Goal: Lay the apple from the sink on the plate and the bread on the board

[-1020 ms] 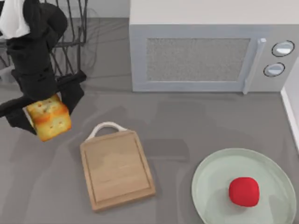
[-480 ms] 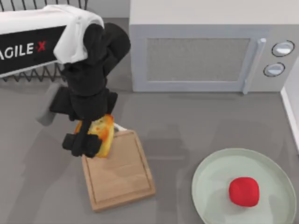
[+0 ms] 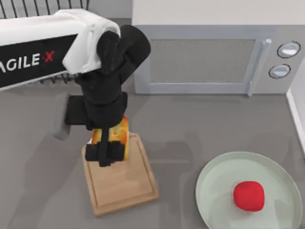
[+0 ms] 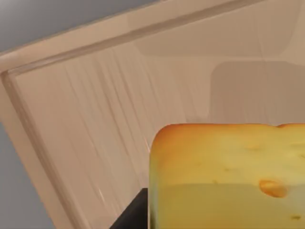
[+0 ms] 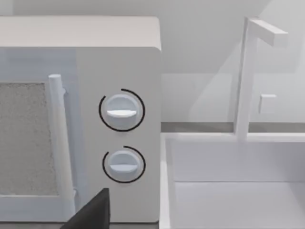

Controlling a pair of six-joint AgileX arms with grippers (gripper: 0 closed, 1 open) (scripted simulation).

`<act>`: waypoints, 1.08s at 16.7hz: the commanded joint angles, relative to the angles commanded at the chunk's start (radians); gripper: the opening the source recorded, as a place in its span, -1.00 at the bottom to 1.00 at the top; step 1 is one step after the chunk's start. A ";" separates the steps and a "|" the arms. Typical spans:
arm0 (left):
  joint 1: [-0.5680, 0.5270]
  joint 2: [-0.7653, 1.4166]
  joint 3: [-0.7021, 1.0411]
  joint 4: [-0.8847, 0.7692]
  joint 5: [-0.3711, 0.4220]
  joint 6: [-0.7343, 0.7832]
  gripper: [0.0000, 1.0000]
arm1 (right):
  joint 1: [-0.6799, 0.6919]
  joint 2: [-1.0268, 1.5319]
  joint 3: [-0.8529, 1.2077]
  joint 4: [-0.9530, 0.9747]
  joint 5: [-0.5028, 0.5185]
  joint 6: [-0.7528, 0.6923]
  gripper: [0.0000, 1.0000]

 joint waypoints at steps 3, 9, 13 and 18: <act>0.005 0.004 0.002 -0.002 0.001 0.003 -1.00 | 0.000 0.000 0.000 0.000 0.000 0.000 1.00; 0.002 0.024 -0.041 0.064 0.000 0.005 -1.00 | 0.000 0.000 0.000 0.000 0.000 0.000 1.00; 0.002 0.042 -0.079 0.121 0.002 0.003 -1.00 | 0.000 0.000 0.000 0.000 0.000 0.000 1.00; 0.001 0.058 -0.108 0.166 0.000 0.002 -1.00 | 0.000 0.000 0.000 0.000 0.000 0.000 1.00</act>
